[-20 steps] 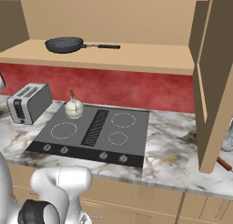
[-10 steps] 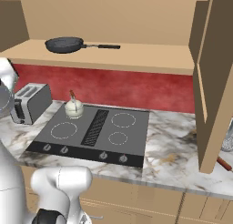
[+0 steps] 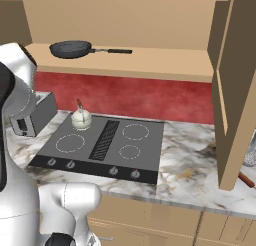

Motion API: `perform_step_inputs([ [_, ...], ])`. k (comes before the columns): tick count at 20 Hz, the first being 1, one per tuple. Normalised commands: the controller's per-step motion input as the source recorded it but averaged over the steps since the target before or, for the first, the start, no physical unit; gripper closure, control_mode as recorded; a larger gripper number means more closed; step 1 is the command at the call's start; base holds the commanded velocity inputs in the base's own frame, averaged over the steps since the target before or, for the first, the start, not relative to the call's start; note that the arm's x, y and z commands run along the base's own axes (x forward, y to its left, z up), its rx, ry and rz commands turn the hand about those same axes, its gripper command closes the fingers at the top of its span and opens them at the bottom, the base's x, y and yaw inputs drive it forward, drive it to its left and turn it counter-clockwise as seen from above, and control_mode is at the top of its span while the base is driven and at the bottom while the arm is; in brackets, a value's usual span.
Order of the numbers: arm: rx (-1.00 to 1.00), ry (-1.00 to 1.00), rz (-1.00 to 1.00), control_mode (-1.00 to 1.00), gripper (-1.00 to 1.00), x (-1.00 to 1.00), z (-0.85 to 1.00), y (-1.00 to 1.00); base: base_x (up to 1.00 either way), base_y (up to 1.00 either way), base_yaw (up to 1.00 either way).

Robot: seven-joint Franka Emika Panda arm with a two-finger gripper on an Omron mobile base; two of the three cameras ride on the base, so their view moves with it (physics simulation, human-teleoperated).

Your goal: Pick the pan from the cabinet and place it on the stove. Then turn on the stove burner for the pan.

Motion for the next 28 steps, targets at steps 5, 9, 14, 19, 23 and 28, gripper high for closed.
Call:
perform_step_inputs([
  [5,0.0,-0.36,-0.03,-1.0,-1.0,0.0,0.03,-0.56,0.0,0.0,0.0],
  [9,0.0,-0.35,-0.05,-1.0,-1.0,-0.01,0.0,-0.57,0.0,0.0,0.0],
  [14,0.0,-0.34,-0.07,-1.0,-1.0,-0.03,0.0,-0.56,0.0,0.0,0.0],
  [19,0.0,-0.28,-0.09,-1.0,-1.0,0.0,0.0,-0.5,0.0,0.0,0.0],
  [23,0.0,-0.21,-0.09,-1.0,-1.0,0.12,0.0,-0.42,0.0,0.0,0.0],
  [28,0.0,-0.17,-0.11,-1.0,-1.0,0.31,0.0,-0.38,0.0,0.0,0.0],
])
